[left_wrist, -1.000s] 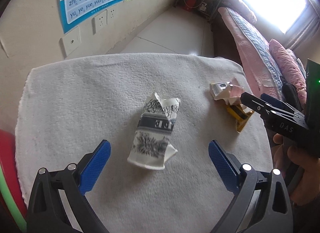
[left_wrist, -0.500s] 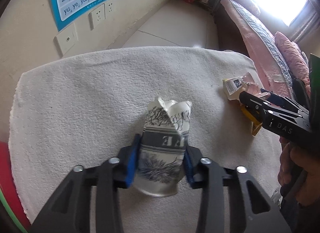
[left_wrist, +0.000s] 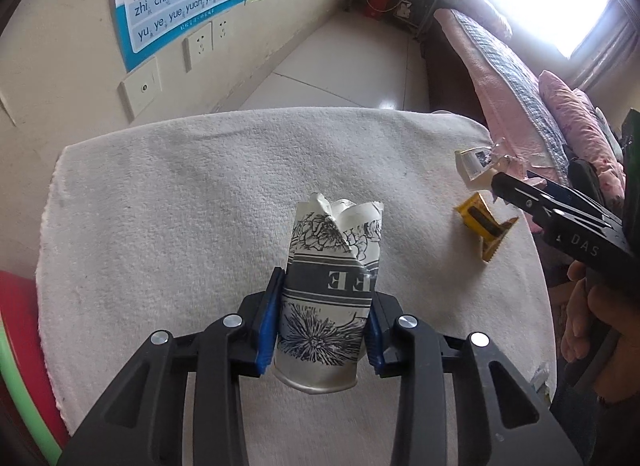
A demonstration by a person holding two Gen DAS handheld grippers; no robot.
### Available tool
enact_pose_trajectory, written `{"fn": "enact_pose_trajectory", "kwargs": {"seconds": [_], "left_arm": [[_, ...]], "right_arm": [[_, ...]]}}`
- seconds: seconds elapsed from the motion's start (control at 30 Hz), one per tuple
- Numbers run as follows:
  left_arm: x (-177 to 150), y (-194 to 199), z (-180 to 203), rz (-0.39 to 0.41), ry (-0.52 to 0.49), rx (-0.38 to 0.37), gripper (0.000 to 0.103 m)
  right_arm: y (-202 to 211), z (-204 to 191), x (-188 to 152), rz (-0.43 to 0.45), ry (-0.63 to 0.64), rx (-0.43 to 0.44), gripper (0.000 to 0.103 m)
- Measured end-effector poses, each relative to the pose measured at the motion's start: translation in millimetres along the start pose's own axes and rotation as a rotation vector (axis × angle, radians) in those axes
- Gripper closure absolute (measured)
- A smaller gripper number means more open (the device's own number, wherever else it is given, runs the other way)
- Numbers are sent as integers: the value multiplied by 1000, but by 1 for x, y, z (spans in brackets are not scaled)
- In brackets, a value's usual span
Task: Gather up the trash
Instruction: 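Grasp the silver-white paper wrapper with the left gripper while the right gripper grasps the pink wrapper, then carry both wrappers over the red bucket and open both grippers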
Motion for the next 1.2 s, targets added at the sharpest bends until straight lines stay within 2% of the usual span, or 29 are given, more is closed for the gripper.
{"fn": "enact_pose_trajectory", "kwargs": {"seconds": [0.27,0.47,0.83,1.2], "left_arm": [[-21,29,5,37,10,-13,70],[-40,53,8,66,8,-17,70],[-76,99,5,126,15,-14,70],[-107,132,-21,168,52,-5,70]], "right_arm": [[42,0,-15,39,-26,26,31],[75,-8,-35,64,-28,6,31],[111,-41,-79,71,-14,14,31],[136,-84,-88,106,42,34,31]]}}
Point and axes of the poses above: each gripper's, at about its wrist camera, not at the fingertips, and y roughly against the way its jaws point, z to its right, x to its top, the point moved 10 cm from there along -y, roughly the way its jaws point, and after that the axes turned 9 degrees about -z, right-handed, at the moved point
